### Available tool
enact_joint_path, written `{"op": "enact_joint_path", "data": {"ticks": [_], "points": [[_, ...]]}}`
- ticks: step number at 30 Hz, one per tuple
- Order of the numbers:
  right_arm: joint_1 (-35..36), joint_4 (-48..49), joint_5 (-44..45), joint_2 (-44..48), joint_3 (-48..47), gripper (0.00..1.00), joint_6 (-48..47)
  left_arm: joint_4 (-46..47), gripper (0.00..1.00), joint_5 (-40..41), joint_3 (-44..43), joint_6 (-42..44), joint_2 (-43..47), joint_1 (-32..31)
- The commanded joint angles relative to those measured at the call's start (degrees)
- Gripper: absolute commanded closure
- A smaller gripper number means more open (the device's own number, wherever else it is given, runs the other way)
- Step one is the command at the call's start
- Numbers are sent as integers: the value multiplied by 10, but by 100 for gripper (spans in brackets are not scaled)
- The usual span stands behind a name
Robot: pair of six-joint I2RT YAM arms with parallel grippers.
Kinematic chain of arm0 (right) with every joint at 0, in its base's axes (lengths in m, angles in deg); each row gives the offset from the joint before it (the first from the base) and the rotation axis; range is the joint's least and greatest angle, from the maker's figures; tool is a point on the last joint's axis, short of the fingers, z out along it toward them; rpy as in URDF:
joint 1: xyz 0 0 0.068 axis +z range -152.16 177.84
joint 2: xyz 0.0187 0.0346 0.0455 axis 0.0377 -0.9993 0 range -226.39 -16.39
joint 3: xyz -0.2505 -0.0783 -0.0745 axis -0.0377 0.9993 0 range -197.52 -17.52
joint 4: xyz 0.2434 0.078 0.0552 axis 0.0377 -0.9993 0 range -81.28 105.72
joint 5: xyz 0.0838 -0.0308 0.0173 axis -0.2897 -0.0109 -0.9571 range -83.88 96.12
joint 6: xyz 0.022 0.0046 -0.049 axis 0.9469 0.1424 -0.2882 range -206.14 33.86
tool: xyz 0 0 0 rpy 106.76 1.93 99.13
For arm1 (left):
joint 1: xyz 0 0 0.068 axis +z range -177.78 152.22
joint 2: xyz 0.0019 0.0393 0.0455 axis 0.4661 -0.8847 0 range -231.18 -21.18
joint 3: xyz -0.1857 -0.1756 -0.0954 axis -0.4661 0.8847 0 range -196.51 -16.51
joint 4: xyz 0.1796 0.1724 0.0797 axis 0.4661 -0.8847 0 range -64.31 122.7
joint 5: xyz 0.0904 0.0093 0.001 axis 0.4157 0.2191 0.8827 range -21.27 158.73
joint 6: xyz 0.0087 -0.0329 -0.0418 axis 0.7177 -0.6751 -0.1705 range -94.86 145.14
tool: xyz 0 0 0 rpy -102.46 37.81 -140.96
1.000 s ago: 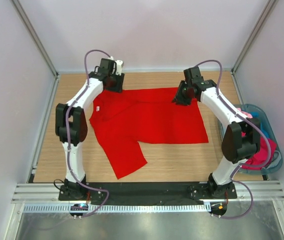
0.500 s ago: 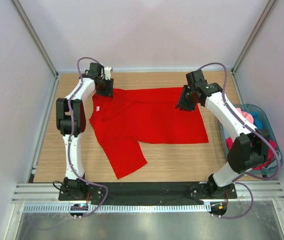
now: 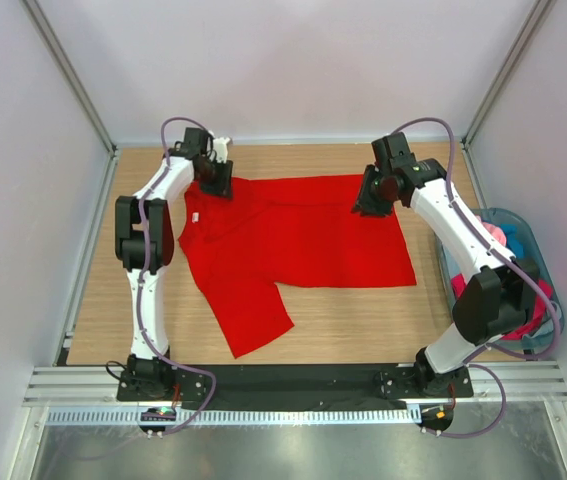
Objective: Fold and stack the t-shirts
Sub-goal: Fold the tshirt
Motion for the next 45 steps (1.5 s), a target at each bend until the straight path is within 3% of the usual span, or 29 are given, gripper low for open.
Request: {"op": "enact_joint_path", "data": {"ticks": [1,10,17,23,27,31,40,42,45], "points": [[3,-10,9,1,-29,67,-17,-10,62,-16,-6,2,-9,2],[2,-7,9,5,-29,67,-7,-28,68,-8,-15,14,-25,1],[3,-15,31,9,-34,67,-5,-37,100,5,-36,8,0,-6],[3,-21,63,4,-60,67,-30,-64,95,37,-28,-4,32,-25],[3,-45,38,-2,-78,67,-46,-69,100,52,29,-17,87,-50],[2,-27,25,18,-31,67,-22,-34,100,73,102,-28,139,-80],[2,-24,50,30,0,67,4,-54,100,49,161,-43,187,-131],[2,-23,65,20,1,67,16,-59,97,36,178,-45,190,-140],[2,-14,82,-10,-6,67,31,-55,84,-11,217,-52,202,-144]]}}
